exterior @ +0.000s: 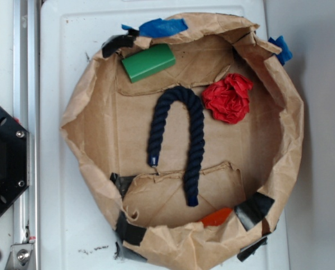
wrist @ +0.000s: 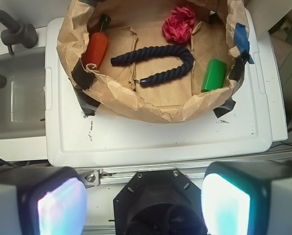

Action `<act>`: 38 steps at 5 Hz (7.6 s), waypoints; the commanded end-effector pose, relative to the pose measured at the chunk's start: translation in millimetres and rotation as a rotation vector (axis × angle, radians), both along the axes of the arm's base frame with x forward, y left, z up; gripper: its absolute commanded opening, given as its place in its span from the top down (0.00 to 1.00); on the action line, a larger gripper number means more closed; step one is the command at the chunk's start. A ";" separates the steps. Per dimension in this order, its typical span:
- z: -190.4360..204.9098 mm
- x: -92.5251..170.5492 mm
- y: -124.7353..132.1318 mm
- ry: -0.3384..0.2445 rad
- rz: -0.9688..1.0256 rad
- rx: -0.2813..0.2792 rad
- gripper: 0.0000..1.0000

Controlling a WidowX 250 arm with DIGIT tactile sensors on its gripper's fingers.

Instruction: Grab the carrot.

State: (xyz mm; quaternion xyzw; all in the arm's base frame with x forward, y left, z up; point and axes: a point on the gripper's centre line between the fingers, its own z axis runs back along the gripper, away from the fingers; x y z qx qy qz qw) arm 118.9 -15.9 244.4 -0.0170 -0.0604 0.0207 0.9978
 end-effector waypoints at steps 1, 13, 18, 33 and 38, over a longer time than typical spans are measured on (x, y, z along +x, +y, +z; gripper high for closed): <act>0.0 0.0 0.0 0.000 0.000 0.000 0.00; -98.4 133.0 24.3 -0.227 0.185 -0.038 0.00; -163.4 160.6 -9.8 -0.160 0.173 -0.064 0.00; -206.6 166.1 -99.9 -0.155 -0.055 -0.377 0.00; -228.0 161.6 -56.3 -0.110 0.024 -0.333 1.00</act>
